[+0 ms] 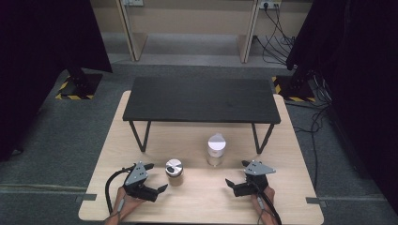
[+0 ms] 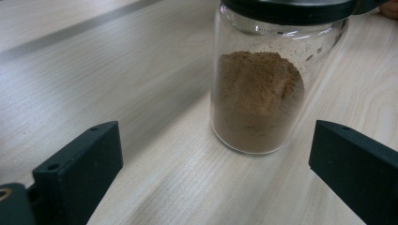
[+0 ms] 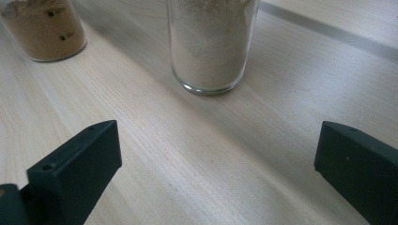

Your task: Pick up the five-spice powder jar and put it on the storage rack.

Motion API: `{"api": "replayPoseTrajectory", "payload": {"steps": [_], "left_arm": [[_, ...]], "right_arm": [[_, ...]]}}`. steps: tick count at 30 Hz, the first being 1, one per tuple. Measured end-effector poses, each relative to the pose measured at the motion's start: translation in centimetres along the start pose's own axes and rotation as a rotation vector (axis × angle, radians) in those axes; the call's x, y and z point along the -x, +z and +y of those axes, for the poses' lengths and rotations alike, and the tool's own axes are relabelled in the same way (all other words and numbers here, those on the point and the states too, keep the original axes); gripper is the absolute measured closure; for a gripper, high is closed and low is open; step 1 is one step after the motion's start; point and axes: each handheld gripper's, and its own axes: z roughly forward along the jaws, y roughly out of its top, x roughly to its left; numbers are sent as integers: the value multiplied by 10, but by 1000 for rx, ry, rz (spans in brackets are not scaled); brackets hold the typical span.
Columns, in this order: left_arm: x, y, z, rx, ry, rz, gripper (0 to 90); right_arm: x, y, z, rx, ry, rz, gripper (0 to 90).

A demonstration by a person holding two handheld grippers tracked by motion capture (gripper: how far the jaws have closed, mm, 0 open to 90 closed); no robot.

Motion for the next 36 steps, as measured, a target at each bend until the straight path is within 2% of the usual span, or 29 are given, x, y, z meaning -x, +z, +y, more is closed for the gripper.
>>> {"api": "replayPoseTrajectory", "payload": {"steps": [26, 36], "left_arm": [[2, 0, 0, -1, 8, 6, 19], [1, -1, -1, 8, -1, 4, 18]], "right_arm": [[-1, 1, 2, -12, -15, -2, 11], [-2, 1, 2, -14, -17, -4, 11]]}}
